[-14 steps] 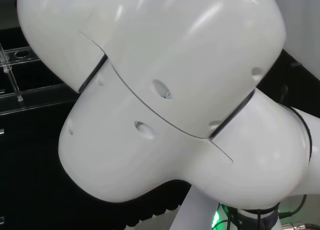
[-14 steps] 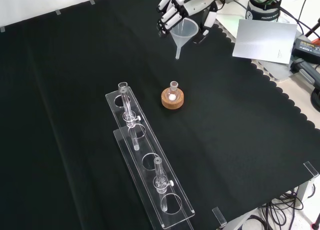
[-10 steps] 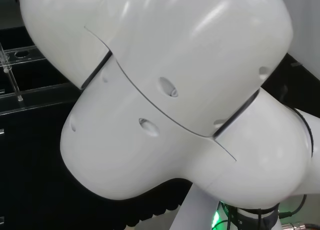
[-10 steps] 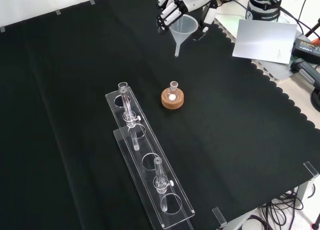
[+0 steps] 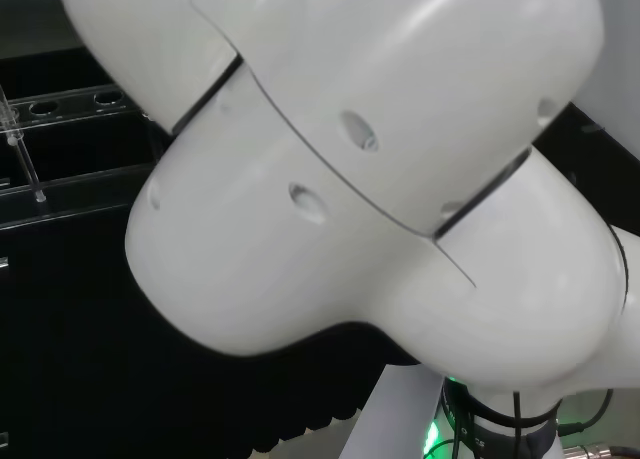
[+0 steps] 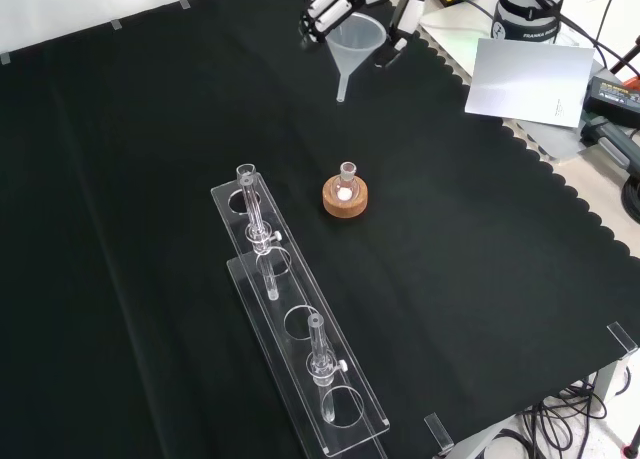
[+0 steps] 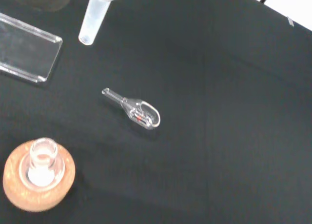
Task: Put the funnel back on the funnel stand.
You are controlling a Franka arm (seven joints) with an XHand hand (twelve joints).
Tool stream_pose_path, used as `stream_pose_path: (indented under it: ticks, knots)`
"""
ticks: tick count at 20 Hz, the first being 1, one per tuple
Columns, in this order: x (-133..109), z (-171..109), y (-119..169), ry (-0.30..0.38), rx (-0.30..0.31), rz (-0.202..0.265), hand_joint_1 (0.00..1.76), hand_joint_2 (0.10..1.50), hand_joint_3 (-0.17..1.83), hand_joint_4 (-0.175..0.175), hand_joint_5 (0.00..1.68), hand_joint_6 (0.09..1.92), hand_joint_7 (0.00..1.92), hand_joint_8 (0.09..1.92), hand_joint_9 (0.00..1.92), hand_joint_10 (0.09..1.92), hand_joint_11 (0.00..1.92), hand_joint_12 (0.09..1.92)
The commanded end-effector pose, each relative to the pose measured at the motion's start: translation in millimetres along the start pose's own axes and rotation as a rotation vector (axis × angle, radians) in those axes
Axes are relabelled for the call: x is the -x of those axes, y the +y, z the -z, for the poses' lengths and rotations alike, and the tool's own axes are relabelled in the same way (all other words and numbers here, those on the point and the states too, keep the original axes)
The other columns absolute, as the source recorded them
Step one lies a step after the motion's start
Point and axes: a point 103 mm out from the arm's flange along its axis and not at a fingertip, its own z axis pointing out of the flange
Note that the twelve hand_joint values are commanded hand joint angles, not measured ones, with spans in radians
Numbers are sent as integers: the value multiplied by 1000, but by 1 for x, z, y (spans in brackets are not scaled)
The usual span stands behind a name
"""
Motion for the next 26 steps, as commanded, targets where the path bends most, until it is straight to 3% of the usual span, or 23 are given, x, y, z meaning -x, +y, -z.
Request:
stream_pose_path:
  ticks: [1, 12, 26]
  knots:
    - [7, 22, 36, 29, 28, 31, 829, 816, 499, -3, 658, 620, 634, 678, 1163, 339, 786, 1200]
    - [-5, 39, 94, 73, 47, 98, 829, 815, 501, -3, 658, 623, 630, 682, 1162, 340, 788, 1199]
    - [-42, 38, 152, 62, 31, 156, 829, 813, 502, -3, 658, 625, 628, 685, 1160, 340, 791, 1198]
